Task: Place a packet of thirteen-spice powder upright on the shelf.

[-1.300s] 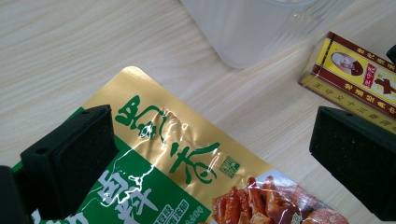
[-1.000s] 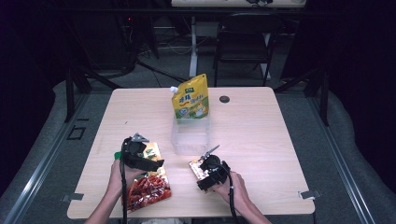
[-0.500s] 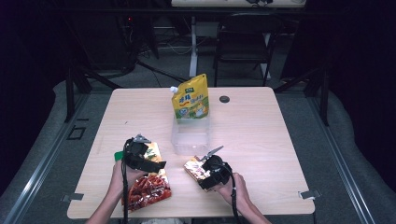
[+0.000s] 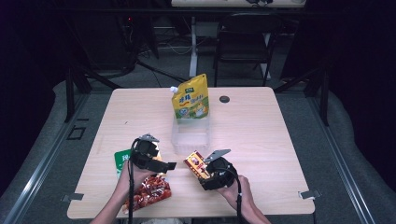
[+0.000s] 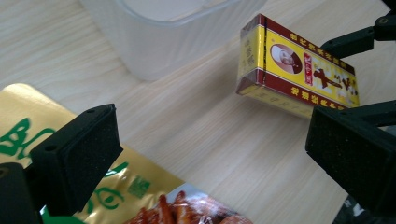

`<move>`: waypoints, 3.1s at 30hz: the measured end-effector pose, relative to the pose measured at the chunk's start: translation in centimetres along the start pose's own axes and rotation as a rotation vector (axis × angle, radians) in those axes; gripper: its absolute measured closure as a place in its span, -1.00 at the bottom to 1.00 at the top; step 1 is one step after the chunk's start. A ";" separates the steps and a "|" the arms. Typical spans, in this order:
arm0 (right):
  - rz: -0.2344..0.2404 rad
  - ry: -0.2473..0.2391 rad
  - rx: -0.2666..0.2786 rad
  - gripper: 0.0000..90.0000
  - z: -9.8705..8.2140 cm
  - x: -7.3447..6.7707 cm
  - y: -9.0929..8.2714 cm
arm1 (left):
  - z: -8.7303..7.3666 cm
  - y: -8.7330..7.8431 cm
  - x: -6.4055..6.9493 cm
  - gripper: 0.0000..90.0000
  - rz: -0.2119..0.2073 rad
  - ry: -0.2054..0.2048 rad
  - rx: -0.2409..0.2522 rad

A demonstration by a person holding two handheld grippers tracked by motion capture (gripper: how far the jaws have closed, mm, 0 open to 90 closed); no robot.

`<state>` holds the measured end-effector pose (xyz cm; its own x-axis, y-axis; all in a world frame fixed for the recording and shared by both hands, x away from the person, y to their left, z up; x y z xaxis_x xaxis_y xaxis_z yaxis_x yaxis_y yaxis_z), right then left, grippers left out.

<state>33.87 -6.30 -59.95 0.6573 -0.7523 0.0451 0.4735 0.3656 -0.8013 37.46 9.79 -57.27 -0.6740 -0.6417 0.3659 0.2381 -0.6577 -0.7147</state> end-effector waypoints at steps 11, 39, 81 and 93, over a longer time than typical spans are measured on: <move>0.005 -0.017 0.031 -0.28 0.5 -0.6 -0.6 | 0.9 2.3 1.7 -0.76 -0.094 -0.035 -0.011; 0.028 -0.035 0.050 -0.28 0.7 -1.4 -0.2 | 1.9 4.2 3.2 -0.08 -0.263 -0.081 0.014; 0.041 -0.025 0.053 -0.33 0.7 -1.2 0.9 | 3.1 2.4 3.7 0.53 -0.319 -0.076 0.095; 0.054 0.014 0.036 -0.53 -0.3 1.1 -0.4 | 4.1 2.0 3.9 0.53 -0.264 0.027 0.053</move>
<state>34.24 -7.43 -59.77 0.6746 -0.7382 -0.0063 0.4584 0.4256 -0.7802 38.17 4.37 -54.82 -0.7360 -0.4352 0.5187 0.0874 -0.8208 -0.5645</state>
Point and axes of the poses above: each handheld gripper's, and its own axes: y roughly forward along the jaws, z roughly out of its top, x roughly to its right, the point moved 10 cm from there along y, roughly forward along the jaws, and after that the axes turned 6 degrees about -z, right-handed, at the moved point
